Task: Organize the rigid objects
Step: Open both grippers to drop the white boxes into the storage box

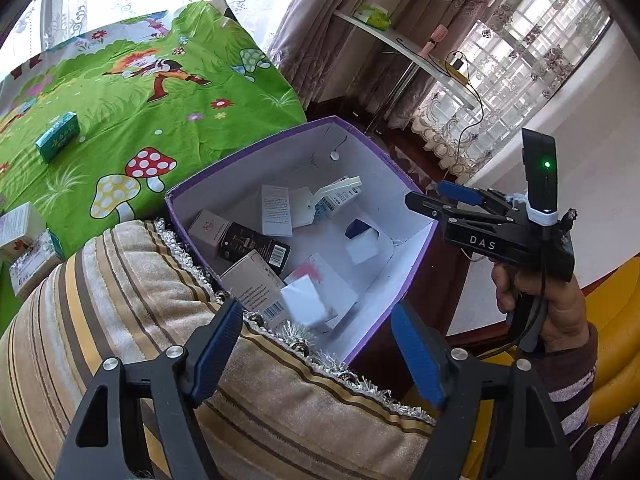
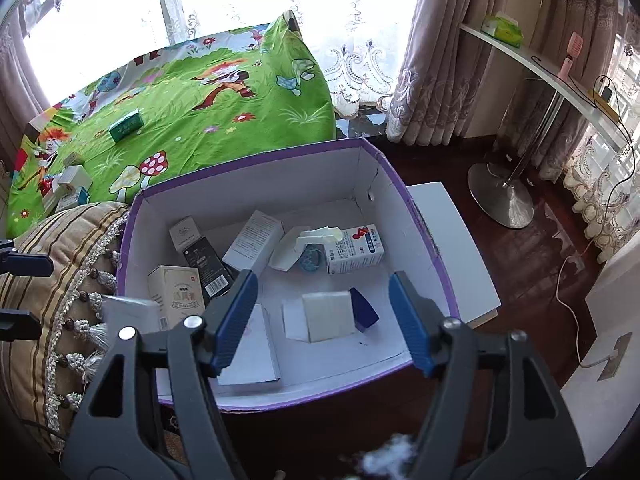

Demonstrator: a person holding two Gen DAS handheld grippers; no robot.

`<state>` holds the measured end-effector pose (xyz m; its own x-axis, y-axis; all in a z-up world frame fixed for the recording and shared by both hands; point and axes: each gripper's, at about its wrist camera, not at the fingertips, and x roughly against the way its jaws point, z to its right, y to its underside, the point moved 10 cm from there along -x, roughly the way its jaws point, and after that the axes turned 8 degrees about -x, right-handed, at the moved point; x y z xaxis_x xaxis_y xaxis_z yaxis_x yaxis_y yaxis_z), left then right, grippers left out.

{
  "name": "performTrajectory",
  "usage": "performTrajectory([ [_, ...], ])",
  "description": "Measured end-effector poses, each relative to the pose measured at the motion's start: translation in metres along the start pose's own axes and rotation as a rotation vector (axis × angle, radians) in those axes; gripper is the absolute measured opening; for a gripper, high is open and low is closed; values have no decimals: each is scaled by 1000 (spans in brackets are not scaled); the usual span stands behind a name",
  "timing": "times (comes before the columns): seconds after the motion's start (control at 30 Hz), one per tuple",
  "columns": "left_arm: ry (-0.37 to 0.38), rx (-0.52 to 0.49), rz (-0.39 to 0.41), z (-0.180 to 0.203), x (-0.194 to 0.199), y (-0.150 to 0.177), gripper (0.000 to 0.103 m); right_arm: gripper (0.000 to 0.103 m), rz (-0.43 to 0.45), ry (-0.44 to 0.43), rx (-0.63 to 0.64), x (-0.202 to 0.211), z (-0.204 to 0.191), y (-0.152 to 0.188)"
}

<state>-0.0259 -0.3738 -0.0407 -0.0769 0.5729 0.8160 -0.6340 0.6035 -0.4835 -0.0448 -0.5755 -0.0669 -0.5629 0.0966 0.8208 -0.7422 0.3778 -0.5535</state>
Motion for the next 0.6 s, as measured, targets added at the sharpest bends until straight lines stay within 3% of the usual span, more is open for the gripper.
performTrajectory([
  [0.1,-53,18,67,-12,14,-5,78,79,12,4,-13,3,1,-4],
  [0.2,-140,-57,147,-21,34,-12,78,82,36,-15,-17,9,-4,-9],
  [0.27,-141,-88,199,-26,47,-17,78,84,56,-20,-9,14,-9,-14],
  [0.4,-182,-41,297,-50,76,-21,78,90,125,19,23,28,-15,-26],
  [0.53,-379,-132,311,-73,101,-16,78,96,195,60,16,42,-18,-40],
  [0.6,-424,-140,334,-83,113,-11,80,97,213,75,13,45,-21,-45],
])
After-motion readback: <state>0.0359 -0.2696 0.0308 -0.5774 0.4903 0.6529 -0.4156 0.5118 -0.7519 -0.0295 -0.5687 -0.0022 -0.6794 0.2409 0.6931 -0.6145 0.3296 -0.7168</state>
